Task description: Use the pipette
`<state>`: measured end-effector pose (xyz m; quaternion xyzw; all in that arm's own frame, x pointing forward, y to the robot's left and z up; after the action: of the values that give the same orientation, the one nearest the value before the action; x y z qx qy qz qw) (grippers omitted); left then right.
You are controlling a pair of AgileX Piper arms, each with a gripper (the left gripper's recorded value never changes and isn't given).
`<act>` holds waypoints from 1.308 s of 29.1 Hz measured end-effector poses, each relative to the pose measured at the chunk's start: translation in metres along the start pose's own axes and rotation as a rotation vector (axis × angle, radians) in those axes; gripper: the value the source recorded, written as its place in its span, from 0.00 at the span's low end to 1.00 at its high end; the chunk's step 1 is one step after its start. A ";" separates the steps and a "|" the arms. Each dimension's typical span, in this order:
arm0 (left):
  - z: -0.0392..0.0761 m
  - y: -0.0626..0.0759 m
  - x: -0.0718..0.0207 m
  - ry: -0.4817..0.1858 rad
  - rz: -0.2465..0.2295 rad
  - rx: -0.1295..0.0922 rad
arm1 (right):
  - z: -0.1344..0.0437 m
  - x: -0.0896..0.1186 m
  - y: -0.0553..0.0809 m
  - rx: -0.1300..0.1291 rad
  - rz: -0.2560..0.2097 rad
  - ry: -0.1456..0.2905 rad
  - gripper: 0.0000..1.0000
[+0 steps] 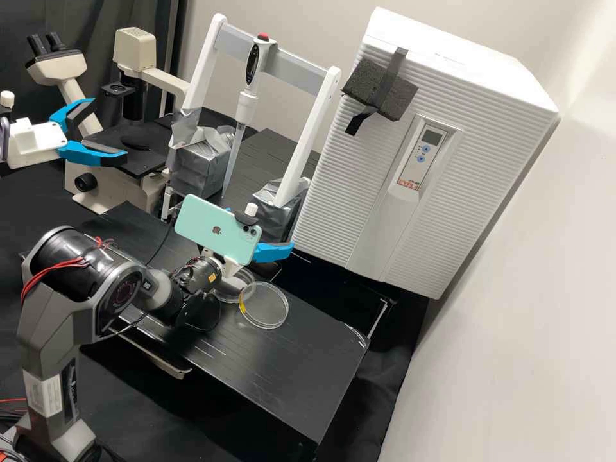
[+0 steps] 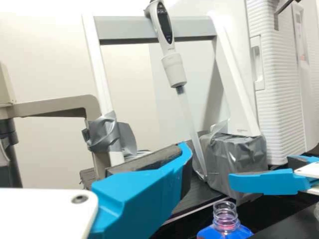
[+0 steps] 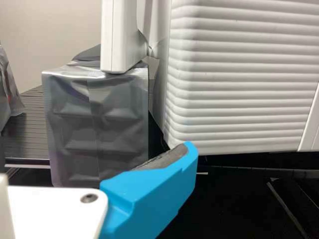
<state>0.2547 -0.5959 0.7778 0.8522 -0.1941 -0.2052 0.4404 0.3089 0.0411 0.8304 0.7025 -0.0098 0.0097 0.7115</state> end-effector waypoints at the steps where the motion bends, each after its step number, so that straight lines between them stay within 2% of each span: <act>1: 0.001 0.000 0.0000 -0.004 0.000 -0.001 | 0.000 0.000 0.000 0.000 0.000 0.000 1.00; 7: 0.006 -0.001 0.0002 -0.021 -0.002 -0.005 | 0.000 0.000 0.000 0.000 0.000 0.000 1.00; 10: 0.007 0.007 -0.0021 -0.024 0.022 -0.004 | -0.002 -0.002 0.003 0.001 0.009 0.007 1.00; 14: 0.009 0.018 -0.0057 -0.030 0.066 -0.003 | -0.009 -0.010 0.018 0.025 0.049 0.039 1.00; 15: 0.009 0.020 -0.0062 -0.031 0.077 -0.003 | -0.013 -0.012 0.023 0.028 0.060 0.056 1.00; 16: 0.009 0.021 -0.0063 -0.032 0.081 -0.003 | -0.018 -0.016 0.030 0.045 0.084 0.074 1.00; 18: 0.009 0.022 -0.0066 -0.032 0.084 -0.003 | -0.025 -0.021 0.038 0.062 0.108 0.108 1.00; 22: 0.009 0.022 -0.0066 -0.032 0.085 -0.003 | -0.049 -0.028 0.057 0.083 0.164 0.198 1.00; 24: 0.009 0.022 -0.0066 -0.032 0.085 -0.003 | -0.070 -0.032 0.066 0.092 0.187 0.270 1.00; 27: 0.009 0.022 -0.0066 -0.032 0.085 -0.003 | -0.097 -0.035 0.074 0.101 0.185 0.343 1.00; 29: 0.010 0.021 -0.0069 -0.034 0.083 -0.003 | -0.110 -0.034 0.076 0.097 0.175 0.374 1.00; 33: 0.014 0.018 -0.0084 -0.049 0.073 -0.006 | -0.135 -0.029 0.081 0.088 0.159 0.377 1.00; 35: 0.016 0.018 -0.0088 -0.056 0.070 -0.007 | -0.147 -0.025 0.082 0.071 0.155 0.382 1.00; 38: 0.018 0.017 -0.0091 -0.062 0.068 -0.008 | -0.161 -0.017 0.082 0.050 0.154 0.364 1.00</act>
<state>0.2351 -0.6124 0.7841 0.8365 -0.2355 -0.2174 0.4443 0.2901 0.2033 0.9102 0.7037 0.0652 0.1911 0.6812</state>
